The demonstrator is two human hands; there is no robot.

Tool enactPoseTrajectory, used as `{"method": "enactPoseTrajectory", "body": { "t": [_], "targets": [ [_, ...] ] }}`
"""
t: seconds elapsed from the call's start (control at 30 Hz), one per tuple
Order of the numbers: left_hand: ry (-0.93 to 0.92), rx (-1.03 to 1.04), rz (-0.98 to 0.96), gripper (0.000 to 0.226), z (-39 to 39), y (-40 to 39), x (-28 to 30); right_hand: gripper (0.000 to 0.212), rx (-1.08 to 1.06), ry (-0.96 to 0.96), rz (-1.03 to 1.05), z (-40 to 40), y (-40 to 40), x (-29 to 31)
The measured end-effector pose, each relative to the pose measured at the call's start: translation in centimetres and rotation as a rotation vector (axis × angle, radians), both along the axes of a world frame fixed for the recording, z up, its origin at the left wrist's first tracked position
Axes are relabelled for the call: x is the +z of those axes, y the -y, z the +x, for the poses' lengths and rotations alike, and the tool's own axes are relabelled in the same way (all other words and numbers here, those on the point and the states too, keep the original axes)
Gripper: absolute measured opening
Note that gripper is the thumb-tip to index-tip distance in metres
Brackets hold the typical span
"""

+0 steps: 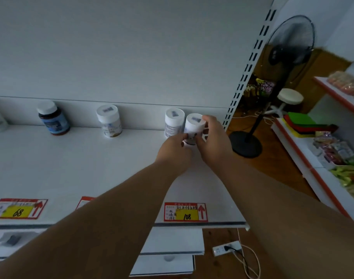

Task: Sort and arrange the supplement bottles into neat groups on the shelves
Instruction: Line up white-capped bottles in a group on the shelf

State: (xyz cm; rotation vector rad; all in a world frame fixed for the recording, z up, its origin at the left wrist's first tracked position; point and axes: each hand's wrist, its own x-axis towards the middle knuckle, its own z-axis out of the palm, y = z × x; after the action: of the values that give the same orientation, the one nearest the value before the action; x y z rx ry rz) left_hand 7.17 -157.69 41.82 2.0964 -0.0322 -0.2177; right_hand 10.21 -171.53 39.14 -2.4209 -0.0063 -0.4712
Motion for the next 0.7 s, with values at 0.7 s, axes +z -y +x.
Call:
{"method": "enactPoseTrajectory", "body": {
  "t": [0.7],
  "targets": [
    [0.331, 0.105, 0.207, 0.037, -7.4, -7.8, 2.2, 0.050, 0.074, 0.071, -0.032, -9.4, -7.3, 3.9]
  ]
}}
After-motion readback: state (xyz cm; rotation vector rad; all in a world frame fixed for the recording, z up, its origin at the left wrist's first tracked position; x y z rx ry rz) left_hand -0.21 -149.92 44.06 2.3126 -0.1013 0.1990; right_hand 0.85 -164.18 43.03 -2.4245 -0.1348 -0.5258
